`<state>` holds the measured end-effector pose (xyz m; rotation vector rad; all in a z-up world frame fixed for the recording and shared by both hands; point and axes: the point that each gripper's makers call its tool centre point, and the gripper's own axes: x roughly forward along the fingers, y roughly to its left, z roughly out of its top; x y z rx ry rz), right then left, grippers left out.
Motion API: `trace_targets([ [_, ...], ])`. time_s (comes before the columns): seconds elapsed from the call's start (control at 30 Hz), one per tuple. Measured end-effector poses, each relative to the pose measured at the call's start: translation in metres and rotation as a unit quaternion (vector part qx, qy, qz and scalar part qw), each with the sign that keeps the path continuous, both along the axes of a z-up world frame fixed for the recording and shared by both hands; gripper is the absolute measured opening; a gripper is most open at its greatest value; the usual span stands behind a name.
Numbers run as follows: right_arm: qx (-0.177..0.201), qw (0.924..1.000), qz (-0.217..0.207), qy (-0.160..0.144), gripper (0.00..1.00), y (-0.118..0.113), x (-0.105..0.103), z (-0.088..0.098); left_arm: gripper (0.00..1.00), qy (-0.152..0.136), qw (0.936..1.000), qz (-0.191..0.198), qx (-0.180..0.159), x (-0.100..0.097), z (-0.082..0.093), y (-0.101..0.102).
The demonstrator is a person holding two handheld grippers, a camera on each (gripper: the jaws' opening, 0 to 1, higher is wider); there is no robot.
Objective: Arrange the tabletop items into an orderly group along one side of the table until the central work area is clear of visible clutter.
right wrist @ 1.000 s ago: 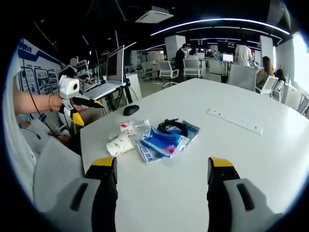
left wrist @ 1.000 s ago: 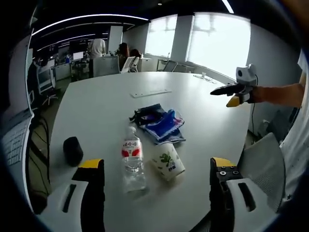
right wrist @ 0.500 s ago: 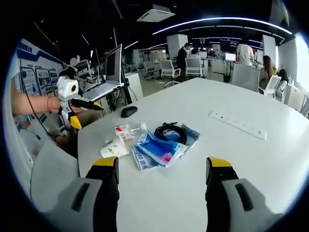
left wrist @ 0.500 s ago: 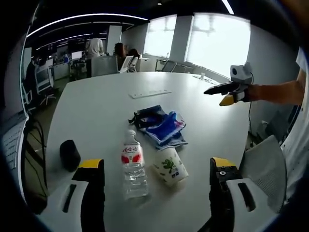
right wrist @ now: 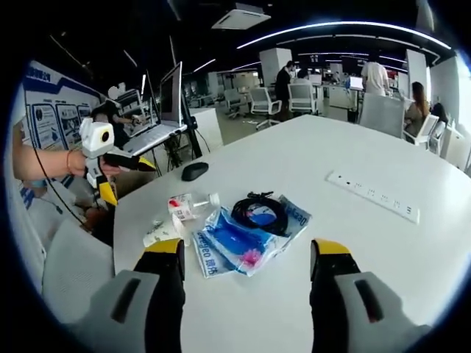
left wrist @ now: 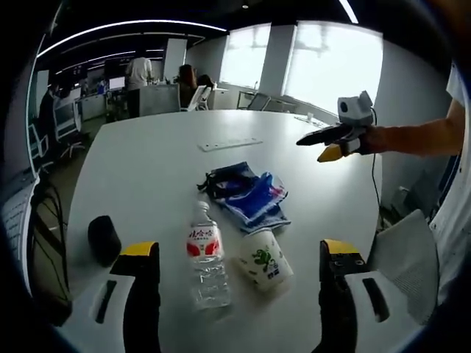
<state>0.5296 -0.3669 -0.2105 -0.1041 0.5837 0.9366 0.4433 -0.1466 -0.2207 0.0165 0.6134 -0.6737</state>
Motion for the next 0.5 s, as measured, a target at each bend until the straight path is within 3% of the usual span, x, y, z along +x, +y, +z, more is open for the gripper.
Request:
trace_targets([
  [0.5,0.004,0.9996,0.000,0.026,0.60,0.035,0.045,-0.023,0.92,-0.002,0.9998,0.016,-0.014,0.008,-0.004,0.006],
])
